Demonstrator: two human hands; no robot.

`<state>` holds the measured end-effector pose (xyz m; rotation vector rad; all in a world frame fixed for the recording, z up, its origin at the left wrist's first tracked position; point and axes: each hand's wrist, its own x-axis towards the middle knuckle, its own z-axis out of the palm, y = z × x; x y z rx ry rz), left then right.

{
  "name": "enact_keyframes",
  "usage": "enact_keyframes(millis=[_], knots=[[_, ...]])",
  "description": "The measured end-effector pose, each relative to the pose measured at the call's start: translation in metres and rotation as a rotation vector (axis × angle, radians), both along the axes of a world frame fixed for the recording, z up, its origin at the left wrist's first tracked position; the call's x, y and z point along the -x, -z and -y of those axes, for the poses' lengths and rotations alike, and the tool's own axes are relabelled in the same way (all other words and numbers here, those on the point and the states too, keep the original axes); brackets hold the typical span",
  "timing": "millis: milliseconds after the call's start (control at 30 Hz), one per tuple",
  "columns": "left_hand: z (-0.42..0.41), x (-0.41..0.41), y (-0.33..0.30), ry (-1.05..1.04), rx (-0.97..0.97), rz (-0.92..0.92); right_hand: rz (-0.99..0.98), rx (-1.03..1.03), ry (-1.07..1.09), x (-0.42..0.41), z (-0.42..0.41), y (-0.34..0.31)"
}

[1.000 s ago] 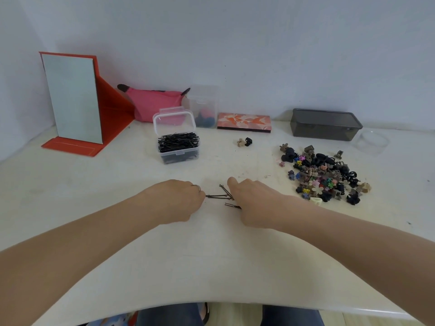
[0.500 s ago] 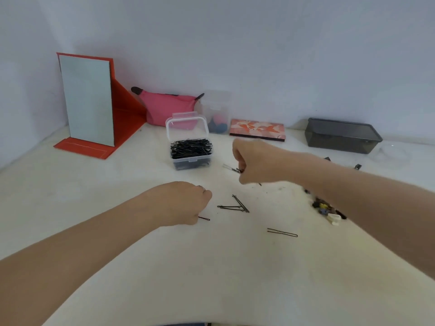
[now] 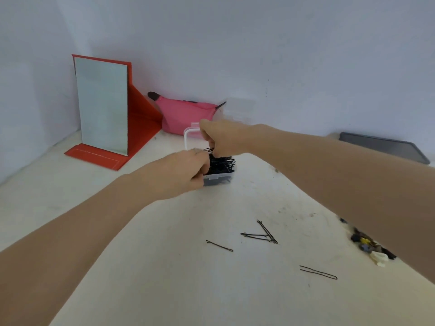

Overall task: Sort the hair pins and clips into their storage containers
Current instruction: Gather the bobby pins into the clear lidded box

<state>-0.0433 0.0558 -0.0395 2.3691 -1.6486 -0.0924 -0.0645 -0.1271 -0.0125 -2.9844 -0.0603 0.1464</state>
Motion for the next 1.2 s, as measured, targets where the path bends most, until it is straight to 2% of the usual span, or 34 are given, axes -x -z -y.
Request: enact_keyframes(millis=[100, 267, 367, 633, 733, 833, 900, 1000, 1033, 1200], knots=[[0.012, -0.013, 0.000, 0.068, 0.098, 0.046, 0.044, -0.078, -0.009, -0.002, 0.008, 0.008], [0.033, -0.014, -0.004, 0.134, 0.198, 0.127, 0.176, -0.313, 0.161, 0.038, 0.046, 0.000], [0.039, -0.012, 0.002, 0.150, 0.161, 0.260, 0.112, -0.326, 0.261, 0.084, 0.059, -0.001], [0.031, 0.013, 0.004, 0.164, 0.069, 0.408, -0.488, -0.120, 0.280, 0.214, 0.018, 0.007], [0.025, 0.024, -0.001, 0.146, 0.039, 0.417, -0.524, 0.005, 0.251, 0.242, -0.004, 0.015], [0.013, 0.047, 0.004, 0.190, 0.068, 0.369, -0.417, 0.123, 0.216, 0.259, -0.018, 0.028], [0.003, 0.071, 0.010, 0.220, -0.047, 0.361, -0.354, 0.147, 0.214, 0.264, -0.021, 0.036], [-0.003, 0.100, 0.020, 0.184, -0.470, 0.361, -0.303, 0.145, 0.233, 0.263, -0.022, 0.039], [-0.005, 0.105, 0.023, 0.187, -0.537, 0.357, -0.290, 0.144, 0.249, 0.261, -0.023, 0.039], [-0.005, 0.106, 0.028, 0.208, -0.608, 0.378, -0.197, 0.070, 0.398, 0.233, -0.012, 0.048]])
